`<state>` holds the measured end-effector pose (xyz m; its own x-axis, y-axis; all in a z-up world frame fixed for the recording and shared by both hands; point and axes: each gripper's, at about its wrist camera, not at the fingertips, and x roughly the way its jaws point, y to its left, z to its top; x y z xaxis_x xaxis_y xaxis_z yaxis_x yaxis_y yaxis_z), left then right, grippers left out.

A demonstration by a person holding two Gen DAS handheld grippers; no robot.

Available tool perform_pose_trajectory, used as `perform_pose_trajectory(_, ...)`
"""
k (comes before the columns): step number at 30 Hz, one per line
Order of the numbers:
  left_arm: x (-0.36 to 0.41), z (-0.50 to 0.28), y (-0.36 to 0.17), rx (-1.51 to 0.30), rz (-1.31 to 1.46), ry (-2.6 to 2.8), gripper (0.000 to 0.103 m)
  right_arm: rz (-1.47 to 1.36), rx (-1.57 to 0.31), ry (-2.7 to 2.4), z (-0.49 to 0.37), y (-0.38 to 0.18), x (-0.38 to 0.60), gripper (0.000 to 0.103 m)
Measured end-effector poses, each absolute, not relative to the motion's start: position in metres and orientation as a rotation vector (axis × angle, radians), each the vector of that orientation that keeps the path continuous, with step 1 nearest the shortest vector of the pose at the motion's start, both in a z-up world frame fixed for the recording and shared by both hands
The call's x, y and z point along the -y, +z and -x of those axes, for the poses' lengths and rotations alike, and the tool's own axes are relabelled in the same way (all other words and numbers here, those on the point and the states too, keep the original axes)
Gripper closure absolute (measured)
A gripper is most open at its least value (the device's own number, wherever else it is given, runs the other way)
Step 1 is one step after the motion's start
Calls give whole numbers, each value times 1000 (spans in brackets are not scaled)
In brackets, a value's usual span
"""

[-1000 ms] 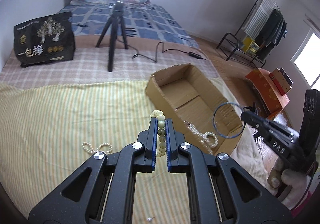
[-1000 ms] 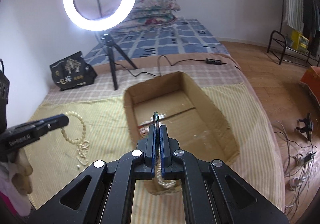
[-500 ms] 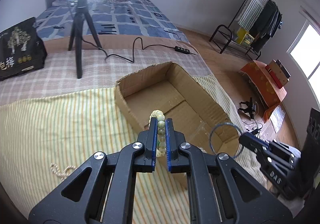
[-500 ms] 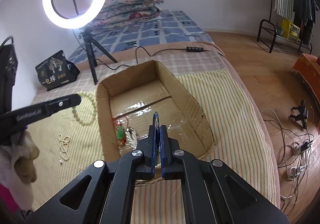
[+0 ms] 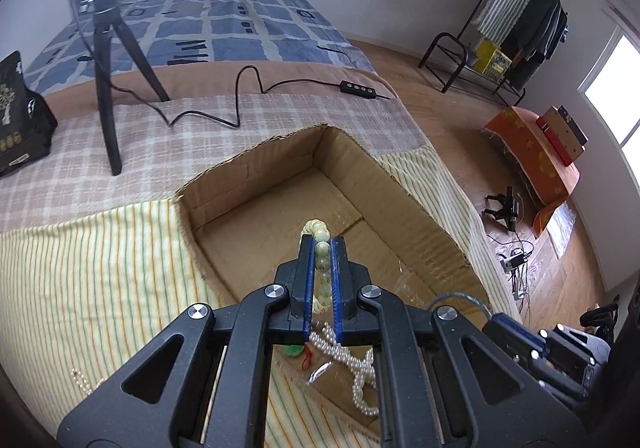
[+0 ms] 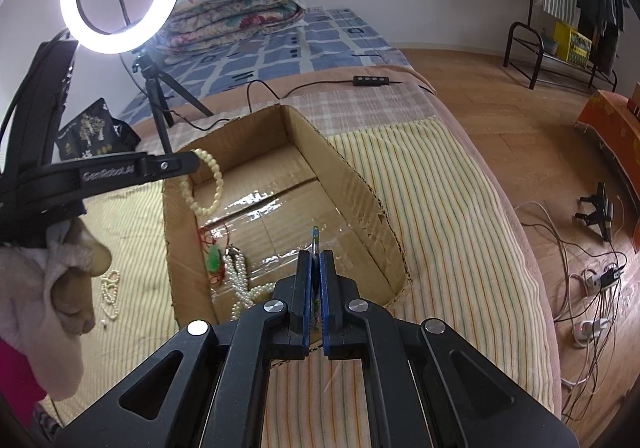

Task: Organize jewelry
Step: 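Carry the bracelet and bangle over the cardboard box and lower them inside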

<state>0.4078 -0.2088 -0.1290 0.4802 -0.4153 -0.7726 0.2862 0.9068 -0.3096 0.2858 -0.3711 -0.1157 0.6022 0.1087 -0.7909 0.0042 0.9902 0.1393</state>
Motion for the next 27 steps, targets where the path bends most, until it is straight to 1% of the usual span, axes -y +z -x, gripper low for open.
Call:
perform_pose_trajectory(12,228,-423,-146,-1024,132,-433,98,-128,-948,63,-287,-123,372,101)
perform_pose_trajectory(19,229,-424,-142,-1015,123,-430,97,-102,-938,55,-287,-121,368,100)
perform_pose_trajectory(22,226,-422,-138,-1009,117,-433,97,-98,-936,54,-287,-119,366,92)
perform_pose_trajectory(24,223,-420,-134,-1002,115,-432,97,-97,-931,53,-287,-118,366,82)
perform_pose_trajectory(26,220,-418,-131,-997,112,-430,97,-96,-926,50,-286,-116,365,76)
perform_pose_trajectory(27,219,-417,-129,-994,110,-429,97,-98,-923,50,-285,-115,365,76)
